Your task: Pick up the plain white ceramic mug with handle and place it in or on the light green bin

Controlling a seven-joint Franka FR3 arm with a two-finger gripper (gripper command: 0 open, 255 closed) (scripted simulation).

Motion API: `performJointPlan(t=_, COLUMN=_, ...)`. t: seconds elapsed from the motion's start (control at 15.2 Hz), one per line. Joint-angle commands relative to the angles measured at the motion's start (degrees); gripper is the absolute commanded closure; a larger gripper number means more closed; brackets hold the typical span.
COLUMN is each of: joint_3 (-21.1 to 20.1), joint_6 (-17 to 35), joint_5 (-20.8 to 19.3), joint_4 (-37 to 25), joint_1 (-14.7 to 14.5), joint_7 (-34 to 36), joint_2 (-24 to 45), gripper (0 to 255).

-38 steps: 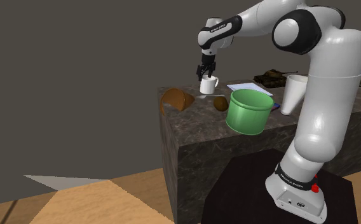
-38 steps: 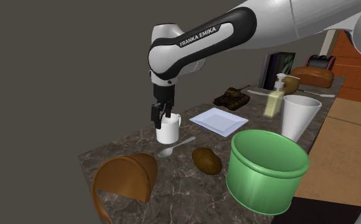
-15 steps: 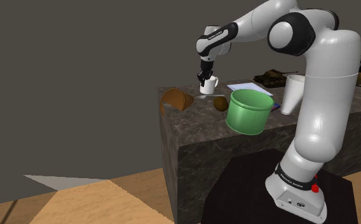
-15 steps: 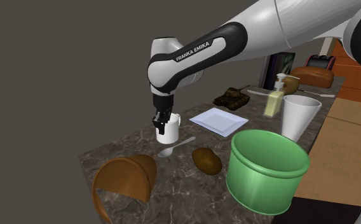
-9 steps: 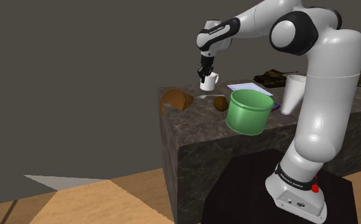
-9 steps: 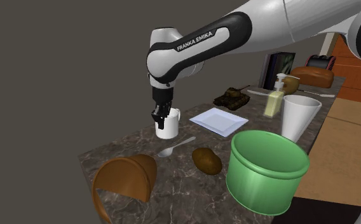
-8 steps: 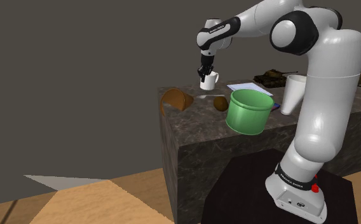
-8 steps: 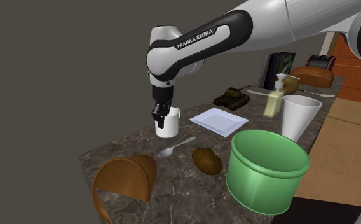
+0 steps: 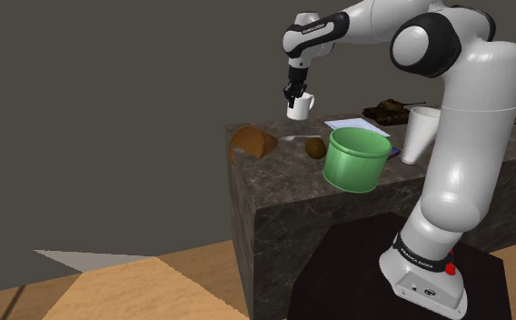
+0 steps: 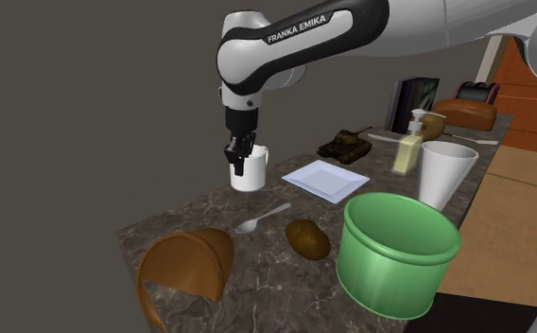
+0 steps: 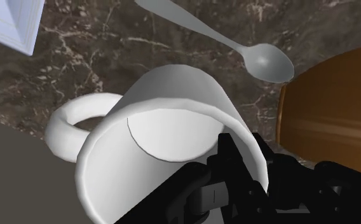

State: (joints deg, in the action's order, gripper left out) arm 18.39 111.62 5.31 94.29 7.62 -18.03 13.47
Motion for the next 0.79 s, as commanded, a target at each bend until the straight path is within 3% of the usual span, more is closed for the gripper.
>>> performJointPlan(t=0.0, joint_3=0.03, joint_6=-1.39, joint_5=-0.03, joint_4=-1.41, joint_1=0.06, joint_7=0.05, joint_2=0.03, gripper=255)
performJointPlan(t=0.73, joint_3=0.22, joint_6=-9.91, joint_5=-0.13, joint_4=-10.06, joint_1=0.42, joint_7=0.29, joint_2=0.15, gripper=255)
